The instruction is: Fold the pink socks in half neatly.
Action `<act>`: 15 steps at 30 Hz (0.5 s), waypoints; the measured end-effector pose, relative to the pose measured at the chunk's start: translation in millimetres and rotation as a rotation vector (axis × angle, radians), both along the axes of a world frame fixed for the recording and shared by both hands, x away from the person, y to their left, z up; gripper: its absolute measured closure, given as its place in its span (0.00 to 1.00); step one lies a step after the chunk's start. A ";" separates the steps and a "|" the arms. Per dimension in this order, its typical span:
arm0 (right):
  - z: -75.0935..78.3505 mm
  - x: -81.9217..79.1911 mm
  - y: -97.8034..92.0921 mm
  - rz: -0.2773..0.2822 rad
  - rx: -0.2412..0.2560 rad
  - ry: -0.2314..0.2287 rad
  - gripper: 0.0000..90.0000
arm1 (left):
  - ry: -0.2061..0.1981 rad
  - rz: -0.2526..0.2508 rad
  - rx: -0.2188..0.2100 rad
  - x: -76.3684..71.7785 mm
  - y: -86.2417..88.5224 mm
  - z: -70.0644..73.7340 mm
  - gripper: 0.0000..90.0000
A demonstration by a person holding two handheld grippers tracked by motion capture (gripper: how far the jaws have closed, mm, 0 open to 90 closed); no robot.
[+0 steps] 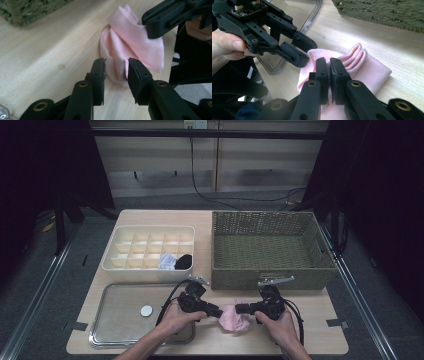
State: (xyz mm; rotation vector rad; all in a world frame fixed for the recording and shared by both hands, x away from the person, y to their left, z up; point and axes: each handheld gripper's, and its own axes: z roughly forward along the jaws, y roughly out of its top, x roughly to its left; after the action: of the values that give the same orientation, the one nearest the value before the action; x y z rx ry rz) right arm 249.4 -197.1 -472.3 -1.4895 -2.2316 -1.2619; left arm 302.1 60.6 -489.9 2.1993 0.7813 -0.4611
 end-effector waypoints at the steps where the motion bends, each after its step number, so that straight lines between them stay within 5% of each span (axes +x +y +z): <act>1: 0.2 0.3 0.5 0.000 0.000 0.004 0.95 | 0.003 0.003 -0.003 -0.2 -1.5 -1.3 0.75; 15: 2.6 1.0 19.3 0.056 0.006 -0.002 0.95 | 0.000 -0.020 0.029 -0.4 -9.2 -7.7 0.89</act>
State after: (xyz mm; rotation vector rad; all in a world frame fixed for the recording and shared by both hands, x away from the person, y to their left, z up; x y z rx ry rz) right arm 250.4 -177.8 -469.7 -1.4139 -2.2525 -1.2521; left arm 301.6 51.4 -497.5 2.2357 0.7707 -0.4626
